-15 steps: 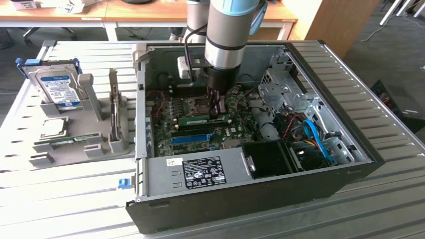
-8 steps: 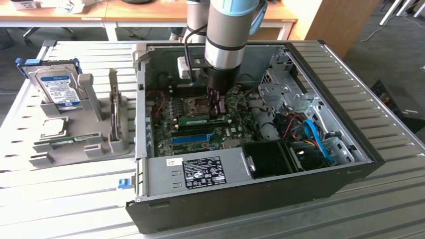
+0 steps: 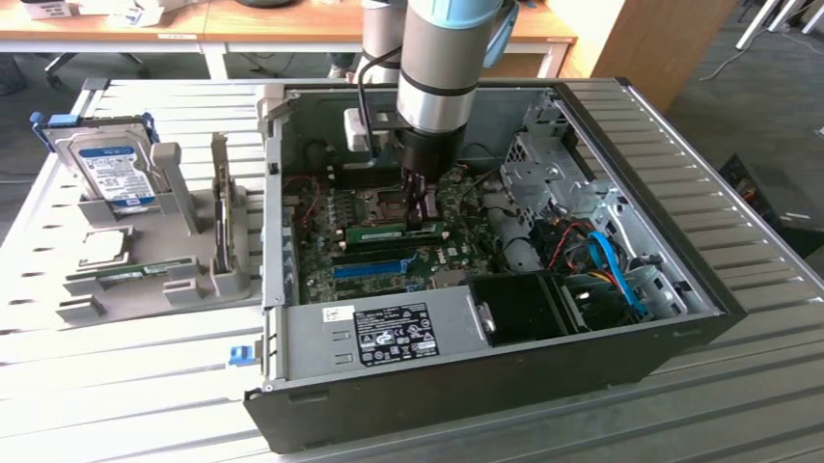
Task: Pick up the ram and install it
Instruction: 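Insert the ram into the slot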
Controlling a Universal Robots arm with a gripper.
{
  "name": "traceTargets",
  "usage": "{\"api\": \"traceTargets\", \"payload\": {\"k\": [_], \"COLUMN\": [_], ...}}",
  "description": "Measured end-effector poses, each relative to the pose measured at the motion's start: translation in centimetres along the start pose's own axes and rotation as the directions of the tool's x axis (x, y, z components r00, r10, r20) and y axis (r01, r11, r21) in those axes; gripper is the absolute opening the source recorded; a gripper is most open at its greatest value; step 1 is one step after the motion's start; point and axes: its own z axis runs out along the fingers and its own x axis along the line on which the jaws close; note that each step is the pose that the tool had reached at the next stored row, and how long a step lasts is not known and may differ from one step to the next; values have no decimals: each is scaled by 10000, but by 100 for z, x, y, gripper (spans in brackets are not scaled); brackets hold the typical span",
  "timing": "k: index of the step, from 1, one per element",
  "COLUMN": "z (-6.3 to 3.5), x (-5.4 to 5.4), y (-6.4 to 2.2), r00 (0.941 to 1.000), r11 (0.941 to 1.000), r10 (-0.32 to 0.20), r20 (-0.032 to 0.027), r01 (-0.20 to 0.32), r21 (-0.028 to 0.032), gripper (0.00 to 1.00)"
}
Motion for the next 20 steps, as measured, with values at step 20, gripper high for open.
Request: {"api": "traceTargets", "payload": {"k": [20], "z": [11], "x": [1], "y": [-2], "r00": [9999], "r11": [9999], "r10": [-141], "r20": [18], "r01": [141], "r21": [16], "gripper": [12]}}
